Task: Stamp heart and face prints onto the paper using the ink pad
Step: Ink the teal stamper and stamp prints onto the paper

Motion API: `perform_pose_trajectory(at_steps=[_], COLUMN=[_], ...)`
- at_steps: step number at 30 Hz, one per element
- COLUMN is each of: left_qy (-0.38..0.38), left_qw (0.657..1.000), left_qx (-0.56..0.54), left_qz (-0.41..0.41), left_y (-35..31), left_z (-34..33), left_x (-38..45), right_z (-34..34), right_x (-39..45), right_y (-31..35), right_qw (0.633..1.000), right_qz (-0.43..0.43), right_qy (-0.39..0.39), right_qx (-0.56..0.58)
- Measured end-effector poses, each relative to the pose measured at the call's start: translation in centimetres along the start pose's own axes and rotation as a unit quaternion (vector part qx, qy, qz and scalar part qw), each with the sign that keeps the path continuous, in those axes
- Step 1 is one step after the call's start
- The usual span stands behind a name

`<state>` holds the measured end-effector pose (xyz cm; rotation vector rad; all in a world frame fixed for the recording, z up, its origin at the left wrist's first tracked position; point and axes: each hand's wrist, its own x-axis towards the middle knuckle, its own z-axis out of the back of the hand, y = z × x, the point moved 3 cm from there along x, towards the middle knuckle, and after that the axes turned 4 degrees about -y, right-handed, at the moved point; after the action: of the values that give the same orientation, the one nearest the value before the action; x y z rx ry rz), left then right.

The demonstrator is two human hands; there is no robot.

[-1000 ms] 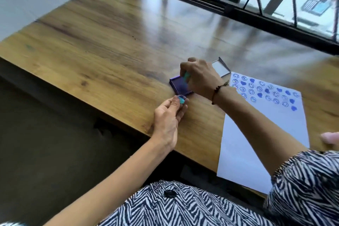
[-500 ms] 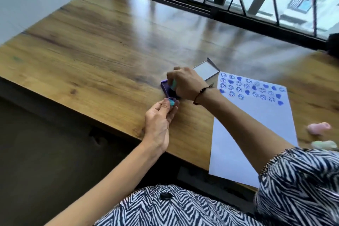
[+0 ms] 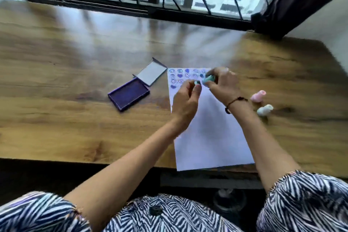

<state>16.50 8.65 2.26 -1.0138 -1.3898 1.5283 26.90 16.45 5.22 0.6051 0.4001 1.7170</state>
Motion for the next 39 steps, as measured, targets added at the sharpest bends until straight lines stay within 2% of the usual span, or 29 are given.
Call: perform_pose_trajectory(at_steps=[3, 6, 9, 20, 31, 36, 39], left_qy=[-0.021, -0.046, -0.066, -0.079, -0.084, -0.079, -0.083], left_qw=[0.998, 0.998, 0.996, 0.993, 0.992, 0.997, 0.996], left_qx=[0.057, -0.002, -0.041, -0.075, -0.083, -0.023, 0.015], left_qz=[-0.007, 0.043, 0.052, 0.052, 0.039, 0.012, -0.009], left_y=[1.7, 2.0, 2.1, 2.6, 2.9, 2.3, 1.8], left_z=[-0.2, 0.2, 0.4, 0.4, 0.3, 0.3, 0.4], left_x=[0.5, 0.8, 0.6, 0.7, 0.9, 0.6, 0.4], right_z=[-0.8, -1.2, -1.3, -1.9, -2.9, -2.8, -1.4], right_x=[0.6, 0.9, 0.8, 0.9, 0.9, 0.9, 1.4], right_y=[0.2, 0.6, 1.0, 1.2, 0.5, 0.7, 0.7], right_qw=[0.994, 0.987, 0.982, 0.969, 0.980, 0.979, 0.986], right_qz=[0.045, 0.065, 0.078, 0.102, 0.093, 0.091, 0.073], right_qy=[0.064, 0.085, 0.094, 0.101, 0.072, 0.091, 0.102], right_qx=[-0.077, -0.117, -0.143, -0.199, -0.159, -0.158, -0.107])
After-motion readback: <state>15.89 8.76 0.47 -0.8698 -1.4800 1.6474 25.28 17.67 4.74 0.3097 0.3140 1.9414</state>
